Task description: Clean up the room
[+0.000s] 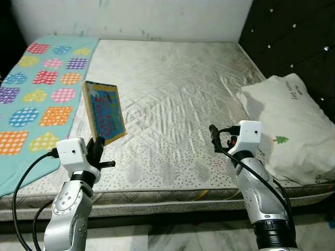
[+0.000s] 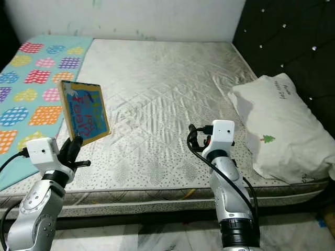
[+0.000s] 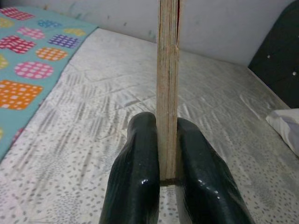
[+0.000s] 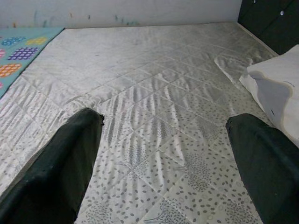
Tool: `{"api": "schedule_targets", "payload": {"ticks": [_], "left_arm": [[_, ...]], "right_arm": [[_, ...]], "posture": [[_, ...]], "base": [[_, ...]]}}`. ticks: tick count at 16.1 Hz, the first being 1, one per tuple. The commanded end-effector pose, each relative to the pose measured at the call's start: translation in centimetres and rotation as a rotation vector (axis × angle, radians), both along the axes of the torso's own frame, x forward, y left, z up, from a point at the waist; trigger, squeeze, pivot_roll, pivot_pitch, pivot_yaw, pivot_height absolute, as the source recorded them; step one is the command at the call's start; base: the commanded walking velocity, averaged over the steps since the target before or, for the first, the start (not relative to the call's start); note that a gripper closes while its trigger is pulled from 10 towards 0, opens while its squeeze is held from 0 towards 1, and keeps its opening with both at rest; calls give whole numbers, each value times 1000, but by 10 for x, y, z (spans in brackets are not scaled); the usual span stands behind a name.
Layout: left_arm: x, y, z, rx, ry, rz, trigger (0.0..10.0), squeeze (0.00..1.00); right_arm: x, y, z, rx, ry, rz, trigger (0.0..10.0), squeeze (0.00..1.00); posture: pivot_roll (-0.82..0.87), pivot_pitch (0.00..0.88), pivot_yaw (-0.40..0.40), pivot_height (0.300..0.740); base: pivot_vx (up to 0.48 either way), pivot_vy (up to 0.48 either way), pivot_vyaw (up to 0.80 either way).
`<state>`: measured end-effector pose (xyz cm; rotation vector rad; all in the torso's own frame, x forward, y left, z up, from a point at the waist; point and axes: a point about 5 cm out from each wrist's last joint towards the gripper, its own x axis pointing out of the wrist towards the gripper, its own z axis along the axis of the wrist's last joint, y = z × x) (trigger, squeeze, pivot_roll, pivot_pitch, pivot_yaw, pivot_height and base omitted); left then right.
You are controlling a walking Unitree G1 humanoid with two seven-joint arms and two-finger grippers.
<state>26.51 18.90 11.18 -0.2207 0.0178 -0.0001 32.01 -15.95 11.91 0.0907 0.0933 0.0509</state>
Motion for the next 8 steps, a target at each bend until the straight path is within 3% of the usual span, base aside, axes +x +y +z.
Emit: {"api": "schedule_targets", "payload": {"ticks": [1, 8], "left_arm": [[3, -1, 9, 9, -46, -6, 10000, 0], [3, -1, 8, 4, -44, -3, 10000, 0]], "right_arm": [[-1, -3, -4, -9, 12, -9, 10000, 0], [-2, -6, -5, -22, 9, -10, 10000, 0]], "posture": [[32, 83, -41, 740], [25, 81, -44, 740]], "base": [[0, -266, 0], [0, -344, 0]]}}
